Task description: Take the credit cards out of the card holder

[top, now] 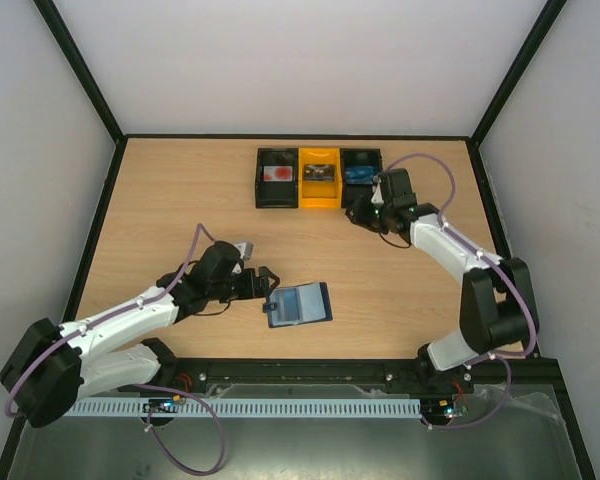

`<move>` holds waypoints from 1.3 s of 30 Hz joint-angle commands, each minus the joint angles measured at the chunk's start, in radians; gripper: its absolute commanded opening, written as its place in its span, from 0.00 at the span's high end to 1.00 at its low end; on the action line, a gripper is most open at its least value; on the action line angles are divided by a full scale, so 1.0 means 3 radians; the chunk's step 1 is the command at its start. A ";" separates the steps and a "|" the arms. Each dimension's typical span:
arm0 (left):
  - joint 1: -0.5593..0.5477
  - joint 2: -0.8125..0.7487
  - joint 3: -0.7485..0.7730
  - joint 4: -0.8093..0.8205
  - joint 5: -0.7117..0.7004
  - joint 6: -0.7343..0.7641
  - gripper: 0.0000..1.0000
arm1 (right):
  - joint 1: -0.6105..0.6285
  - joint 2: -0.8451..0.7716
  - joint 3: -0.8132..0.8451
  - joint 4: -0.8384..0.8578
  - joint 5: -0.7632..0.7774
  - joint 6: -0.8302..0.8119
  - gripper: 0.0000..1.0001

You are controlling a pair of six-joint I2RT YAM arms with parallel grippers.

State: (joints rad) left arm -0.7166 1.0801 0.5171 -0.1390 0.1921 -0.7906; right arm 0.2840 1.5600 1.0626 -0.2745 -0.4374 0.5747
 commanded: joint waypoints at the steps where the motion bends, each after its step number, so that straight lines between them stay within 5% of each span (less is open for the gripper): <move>1: 0.0006 -0.0105 -0.0130 0.0121 0.0155 -0.0070 0.11 | 0.0189 -0.0426 -0.0462 0.0373 -0.0034 0.0185 0.72; 19: -0.0169 0.0150 -0.0609 0.1392 0.0717 -0.0623 0.14 | 0.1321 -0.1380 -0.1669 0.0902 0.0261 0.0801 0.72; 39: -0.0569 0.0789 -0.0326 0.1821 0.0647 -0.0899 0.13 | 0.2017 -0.1116 -0.2382 0.1783 0.0567 0.1318 0.75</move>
State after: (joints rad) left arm -0.8753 1.2842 0.4072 0.3565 0.4049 -1.0340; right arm 0.8722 1.1870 0.3763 0.1787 -0.3088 0.9443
